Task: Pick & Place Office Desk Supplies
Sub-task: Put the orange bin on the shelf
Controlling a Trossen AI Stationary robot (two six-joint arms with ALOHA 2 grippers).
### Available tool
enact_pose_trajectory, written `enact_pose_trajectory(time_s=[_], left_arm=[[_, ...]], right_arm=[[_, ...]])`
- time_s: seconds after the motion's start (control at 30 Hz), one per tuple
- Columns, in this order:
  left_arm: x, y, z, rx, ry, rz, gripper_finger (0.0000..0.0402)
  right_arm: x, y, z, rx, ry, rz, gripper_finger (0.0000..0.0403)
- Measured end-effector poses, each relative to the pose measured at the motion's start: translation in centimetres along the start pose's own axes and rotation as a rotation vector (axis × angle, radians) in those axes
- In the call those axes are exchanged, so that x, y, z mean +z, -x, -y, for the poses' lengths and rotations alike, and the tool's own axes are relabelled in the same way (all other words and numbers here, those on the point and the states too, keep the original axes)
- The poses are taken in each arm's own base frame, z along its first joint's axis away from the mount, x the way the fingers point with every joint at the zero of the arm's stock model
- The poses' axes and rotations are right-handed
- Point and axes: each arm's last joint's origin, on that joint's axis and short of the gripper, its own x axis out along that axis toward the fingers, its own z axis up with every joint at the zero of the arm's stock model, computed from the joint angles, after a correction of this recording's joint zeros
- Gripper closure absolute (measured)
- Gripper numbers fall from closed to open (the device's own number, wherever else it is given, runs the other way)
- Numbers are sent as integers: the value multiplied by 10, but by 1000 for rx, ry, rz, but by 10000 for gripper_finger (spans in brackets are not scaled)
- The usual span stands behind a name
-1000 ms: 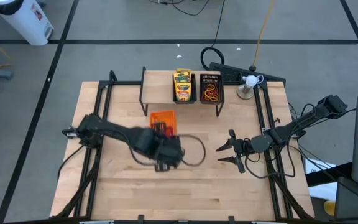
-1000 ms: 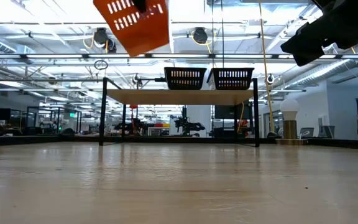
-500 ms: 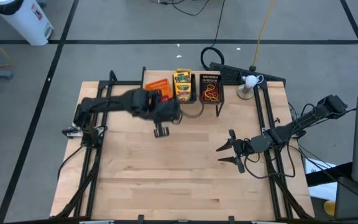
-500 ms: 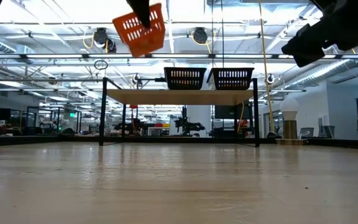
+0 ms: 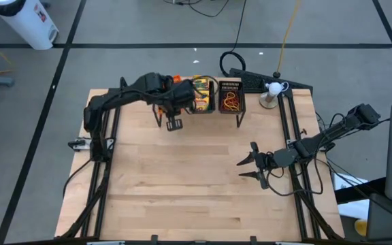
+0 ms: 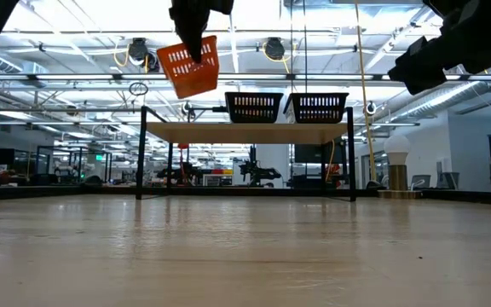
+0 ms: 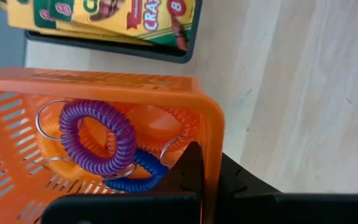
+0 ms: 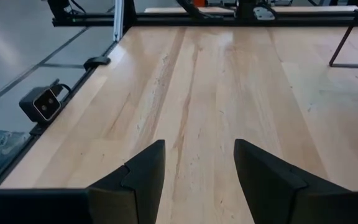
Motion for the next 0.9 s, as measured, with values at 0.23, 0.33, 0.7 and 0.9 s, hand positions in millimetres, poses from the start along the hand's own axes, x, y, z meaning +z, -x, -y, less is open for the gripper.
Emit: enact_pose_trajectory(time_s=[0.23,0.33,0.7,0.9], left_arm=[[-3,-10,-20,-26,19,-32,401],[-6,-19,-26,-25,10,-69,401],[-15,-52,-38,-36,-20,-182,401],[-16,-64,-44,-39,-29,-183,401]], right_arm=[[-1,0,0,-4,2,-10,220],[-1,0,0,-4,3,-11,220],[-1,0,0,-6,17,-10,220],[-1,0,0,-6,17,-10,220]])
